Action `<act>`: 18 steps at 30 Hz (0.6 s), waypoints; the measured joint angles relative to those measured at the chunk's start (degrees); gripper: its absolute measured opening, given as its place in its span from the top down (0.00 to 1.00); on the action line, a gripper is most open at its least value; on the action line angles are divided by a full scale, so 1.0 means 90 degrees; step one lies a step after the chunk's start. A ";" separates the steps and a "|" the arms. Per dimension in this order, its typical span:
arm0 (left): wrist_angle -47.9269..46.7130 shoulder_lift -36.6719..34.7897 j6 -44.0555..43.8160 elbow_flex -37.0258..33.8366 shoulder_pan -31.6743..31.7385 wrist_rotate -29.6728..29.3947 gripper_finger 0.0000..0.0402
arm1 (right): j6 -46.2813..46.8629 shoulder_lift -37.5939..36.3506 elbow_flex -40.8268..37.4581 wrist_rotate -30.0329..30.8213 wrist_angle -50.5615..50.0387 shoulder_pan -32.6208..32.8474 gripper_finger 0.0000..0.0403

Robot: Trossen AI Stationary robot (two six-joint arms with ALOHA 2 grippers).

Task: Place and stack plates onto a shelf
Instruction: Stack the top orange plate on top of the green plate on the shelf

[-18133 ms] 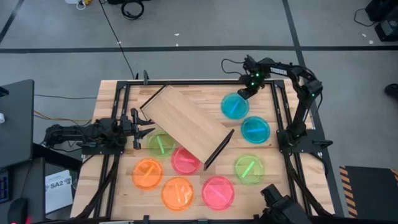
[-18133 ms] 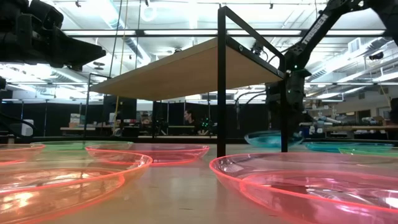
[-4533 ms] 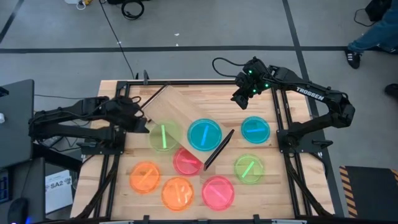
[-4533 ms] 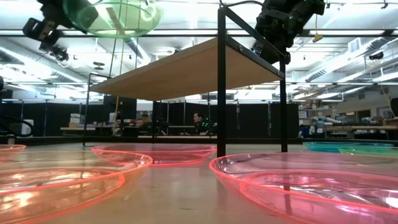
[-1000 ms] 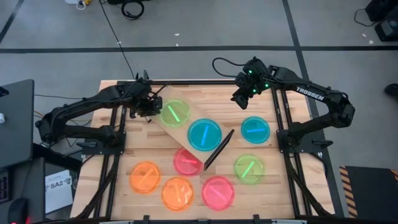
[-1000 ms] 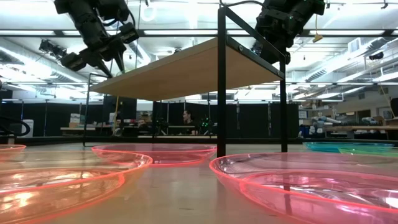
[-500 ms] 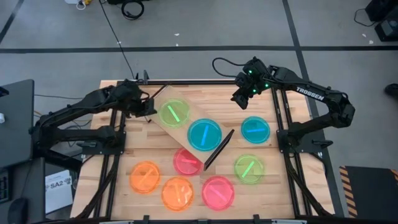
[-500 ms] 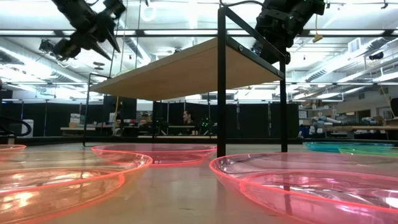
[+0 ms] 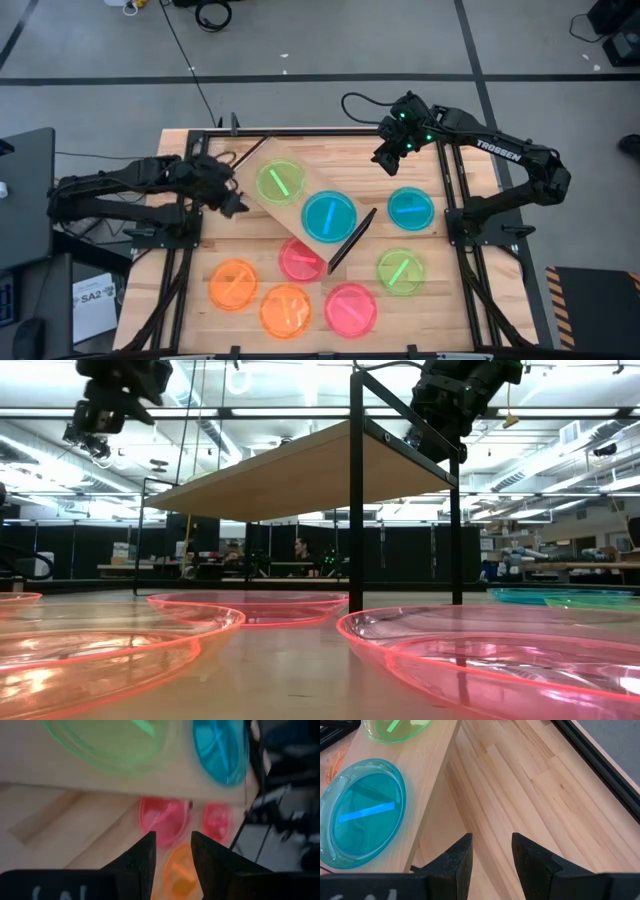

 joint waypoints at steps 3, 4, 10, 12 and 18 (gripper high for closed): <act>-0.0050 0.0000 0.0006 -0.0163 -0.0509 -0.0043 0.67 | 0.0017 0.0000 0.0001 0.0000 0.0001 0.0000 0.64; -0.0050 0.0000 0.0005 -0.0217 -0.0670 -0.0045 0.67 | 0.0017 0.0000 0.0001 0.0000 -0.0002 0.0000 0.64; -0.0023 0.0000 -0.0135 -0.0711 -0.1486 -0.0139 0.67 | 0.0019 0.0000 0.0001 0.0000 -0.0002 0.0000 0.64; -0.0013 0.0000 -0.0229 -0.0890 -0.1692 -0.0144 0.67 | 0.0019 0.0000 0.0001 0.0000 -0.0002 0.0000 0.64; -0.0005 0.0002 -0.0302 -0.1450 -0.2145 -0.0141 0.67 | 0.0019 0.0000 0.0001 0.0000 -0.0001 -0.0002 0.64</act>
